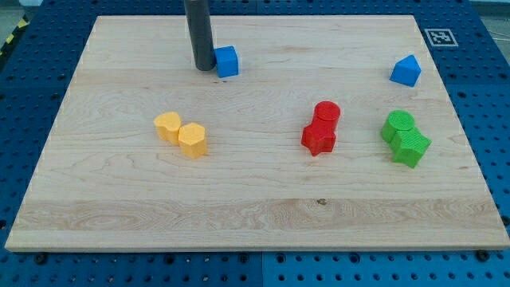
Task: Push the blue cube towards right
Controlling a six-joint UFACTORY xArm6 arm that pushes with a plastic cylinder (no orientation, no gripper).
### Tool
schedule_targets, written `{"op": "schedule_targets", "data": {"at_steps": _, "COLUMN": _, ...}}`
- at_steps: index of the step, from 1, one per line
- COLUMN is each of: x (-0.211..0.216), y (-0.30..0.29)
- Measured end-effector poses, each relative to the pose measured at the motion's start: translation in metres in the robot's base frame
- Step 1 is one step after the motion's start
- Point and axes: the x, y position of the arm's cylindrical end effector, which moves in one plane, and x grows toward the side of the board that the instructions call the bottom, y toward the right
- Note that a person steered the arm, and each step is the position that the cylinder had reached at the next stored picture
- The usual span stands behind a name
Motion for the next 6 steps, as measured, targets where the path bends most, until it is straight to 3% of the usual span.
{"op": "schedule_targets", "data": {"at_steps": 6, "x": 0.0, "y": 0.046}}
